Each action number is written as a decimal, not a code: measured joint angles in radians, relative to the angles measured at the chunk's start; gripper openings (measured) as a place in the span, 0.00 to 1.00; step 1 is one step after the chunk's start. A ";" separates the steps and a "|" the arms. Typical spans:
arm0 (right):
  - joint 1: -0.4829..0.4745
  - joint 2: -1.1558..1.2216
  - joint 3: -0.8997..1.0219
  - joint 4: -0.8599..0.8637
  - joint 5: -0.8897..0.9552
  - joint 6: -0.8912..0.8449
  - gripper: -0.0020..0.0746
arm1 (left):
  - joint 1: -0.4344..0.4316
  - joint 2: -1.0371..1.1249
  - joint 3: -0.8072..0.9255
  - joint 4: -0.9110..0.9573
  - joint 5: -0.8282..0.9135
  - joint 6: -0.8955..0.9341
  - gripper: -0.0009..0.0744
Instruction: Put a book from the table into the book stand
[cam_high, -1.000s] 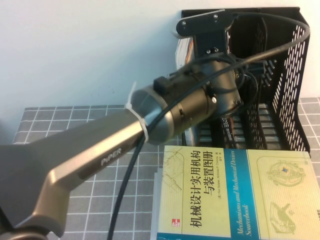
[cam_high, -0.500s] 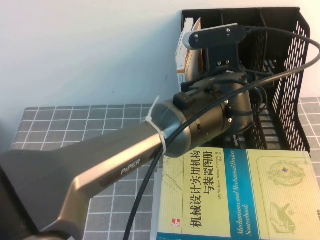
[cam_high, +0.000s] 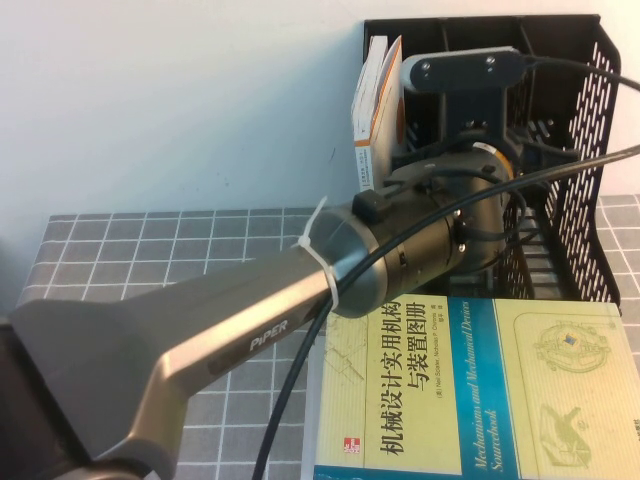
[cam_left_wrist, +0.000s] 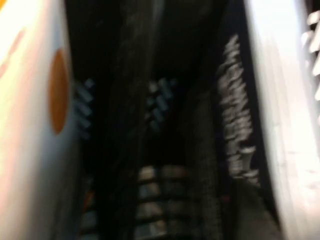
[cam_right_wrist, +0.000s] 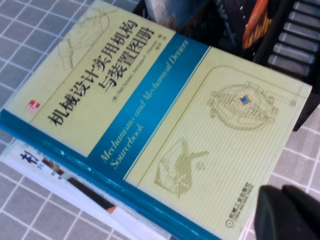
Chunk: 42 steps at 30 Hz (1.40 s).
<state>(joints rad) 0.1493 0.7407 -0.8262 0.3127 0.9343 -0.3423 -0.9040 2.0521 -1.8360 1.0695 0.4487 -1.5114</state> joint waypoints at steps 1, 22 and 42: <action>0.000 0.000 0.000 0.000 0.008 0.000 0.02 | 0.000 0.000 0.000 0.002 -0.006 0.000 0.33; 0.000 0.000 0.000 0.018 0.035 -0.074 0.02 | 0.000 -0.188 -0.008 -0.143 0.198 0.421 0.11; 0.000 -0.120 0.000 -0.110 0.304 -0.122 0.02 | 0.000 -0.945 0.208 -0.500 0.717 1.020 0.01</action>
<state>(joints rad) 0.1493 0.6202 -0.8262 0.2026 1.2381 -0.4646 -0.9040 1.1070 -1.6277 0.5696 1.1653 -0.4917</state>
